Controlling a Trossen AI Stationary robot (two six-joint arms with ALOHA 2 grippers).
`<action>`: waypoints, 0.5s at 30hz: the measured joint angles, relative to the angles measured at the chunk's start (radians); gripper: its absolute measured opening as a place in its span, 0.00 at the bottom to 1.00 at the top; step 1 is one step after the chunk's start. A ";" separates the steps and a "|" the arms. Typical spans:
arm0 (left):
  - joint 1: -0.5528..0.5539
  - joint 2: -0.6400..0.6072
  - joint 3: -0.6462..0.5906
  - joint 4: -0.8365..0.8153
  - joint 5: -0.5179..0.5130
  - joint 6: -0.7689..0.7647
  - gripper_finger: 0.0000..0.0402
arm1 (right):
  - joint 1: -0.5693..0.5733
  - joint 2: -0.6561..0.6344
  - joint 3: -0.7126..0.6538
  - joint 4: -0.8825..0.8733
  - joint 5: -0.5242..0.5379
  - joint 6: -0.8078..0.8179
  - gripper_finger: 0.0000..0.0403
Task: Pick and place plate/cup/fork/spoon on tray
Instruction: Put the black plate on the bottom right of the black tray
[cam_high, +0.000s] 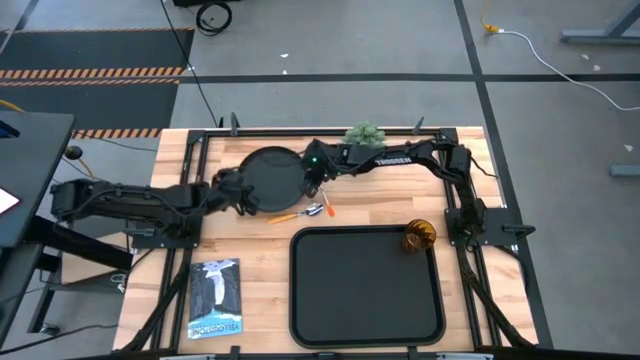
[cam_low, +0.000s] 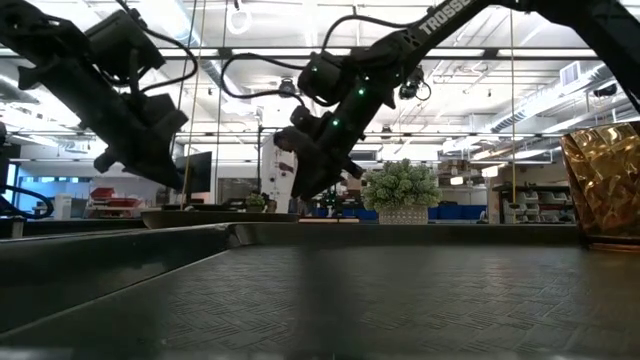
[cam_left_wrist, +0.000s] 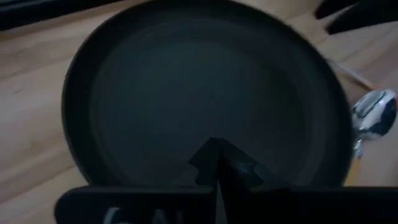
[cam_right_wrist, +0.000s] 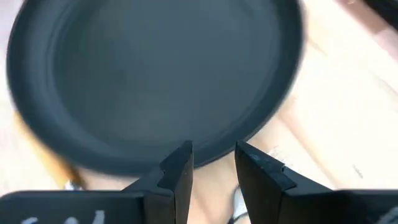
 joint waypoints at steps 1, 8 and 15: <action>-0.010 0.000 0.000 0.004 -0.009 -0.007 0.03 | -0.006 0.000 0.000 0.006 -0.003 0.012 0.31; -0.025 0.000 0.000 0.072 -0.018 -0.015 0.05 | -0.049 0.017 0.000 0.071 -0.011 0.028 0.31; -0.023 0.000 -0.001 0.116 -0.032 -0.012 0.04 | -0.087 0.017 0.007 0.106 -0.059 0.026 0.31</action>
